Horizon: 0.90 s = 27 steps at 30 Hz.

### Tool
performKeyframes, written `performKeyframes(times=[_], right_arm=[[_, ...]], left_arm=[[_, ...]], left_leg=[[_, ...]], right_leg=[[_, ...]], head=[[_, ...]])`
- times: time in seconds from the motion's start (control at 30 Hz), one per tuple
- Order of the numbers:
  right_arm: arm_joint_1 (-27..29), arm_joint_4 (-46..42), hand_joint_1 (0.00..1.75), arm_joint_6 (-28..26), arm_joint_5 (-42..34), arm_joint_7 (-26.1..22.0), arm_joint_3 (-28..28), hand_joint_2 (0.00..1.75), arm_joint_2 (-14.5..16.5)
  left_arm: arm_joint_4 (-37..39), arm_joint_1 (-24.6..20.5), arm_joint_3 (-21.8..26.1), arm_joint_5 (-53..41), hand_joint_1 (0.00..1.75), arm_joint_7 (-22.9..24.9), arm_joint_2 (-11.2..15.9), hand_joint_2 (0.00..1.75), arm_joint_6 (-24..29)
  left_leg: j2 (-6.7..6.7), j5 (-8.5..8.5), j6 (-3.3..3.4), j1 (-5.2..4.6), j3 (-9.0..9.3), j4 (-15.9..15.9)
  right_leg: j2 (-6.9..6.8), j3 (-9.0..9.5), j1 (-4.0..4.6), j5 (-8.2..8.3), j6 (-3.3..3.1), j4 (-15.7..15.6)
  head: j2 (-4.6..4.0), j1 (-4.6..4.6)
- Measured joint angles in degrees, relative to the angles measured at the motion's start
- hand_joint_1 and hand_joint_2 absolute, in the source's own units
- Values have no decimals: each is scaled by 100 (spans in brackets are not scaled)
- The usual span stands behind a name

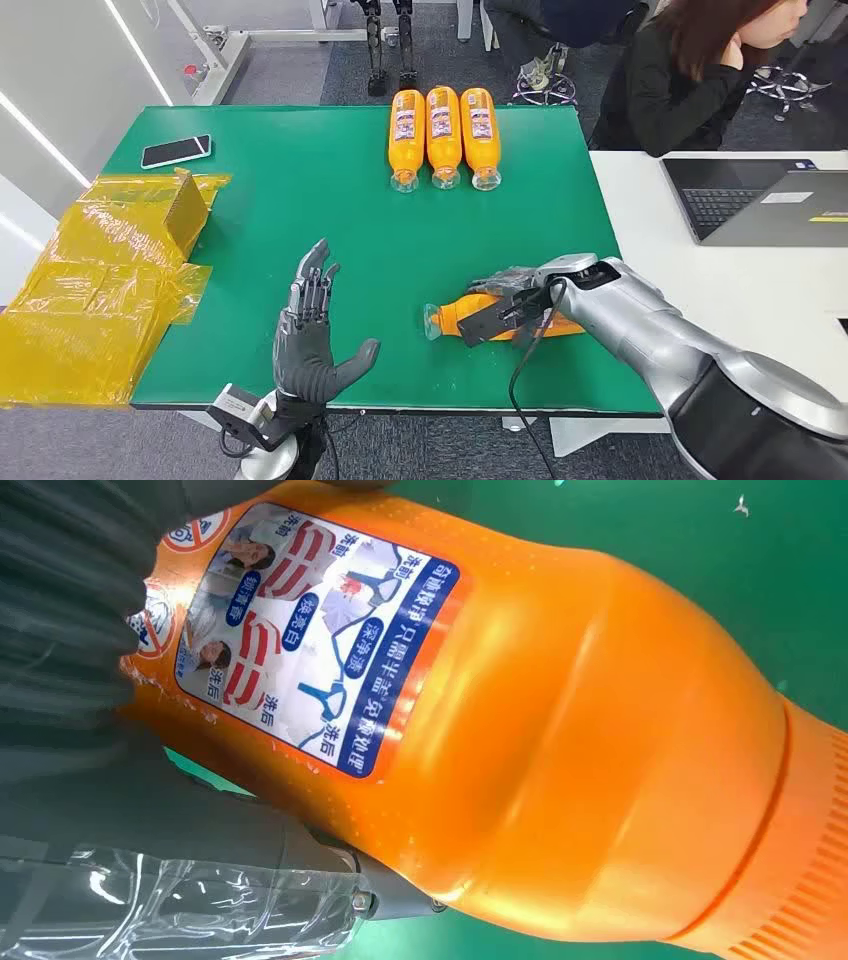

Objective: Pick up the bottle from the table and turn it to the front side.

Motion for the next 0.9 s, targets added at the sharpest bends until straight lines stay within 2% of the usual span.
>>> performKeyframes(times=[0.3,0.43,0.6,0.77,0.9], right_arm=[[-88,14,175,-109,-68,2,125,175,34],[-86,9,175,-359,-107,14,160,175,46],[-62,-31,175,-1068,-284,173,188,175,32],[-102,-99,175,-1520,-273,311,204,175,-18],[-187,-320,175,-2761,-51,748,134,175,-122]], left_arm=[[44,-3,71,-37,0,-1,-47,175,4],[49,0,91,-55,0,-1,-51,175,5],[49,40,157,-136,0,-1,-60,175,-19],[49,91,239,-145,0,-1,-78,175,-15],[42,138,280,-146,0,-1,-80,175,59]], left_leg=[[1,1,-1,0,11,0],[-1,2,-1,0,10,0],[-1,1,-1,-1,7,1],[0,1,-1,-1,5,1],[1,1,-1,-1,4,1]], right_leg=[[1,11,1,0,0,1],[0,12,0,1,0,1],[1,9,-1,1,0,0],[2,7,0,1,0,1],[3,3,0,1,0,1]], head=[[0,-1],[0,1],[0,0],[0,1],[0,-1]])
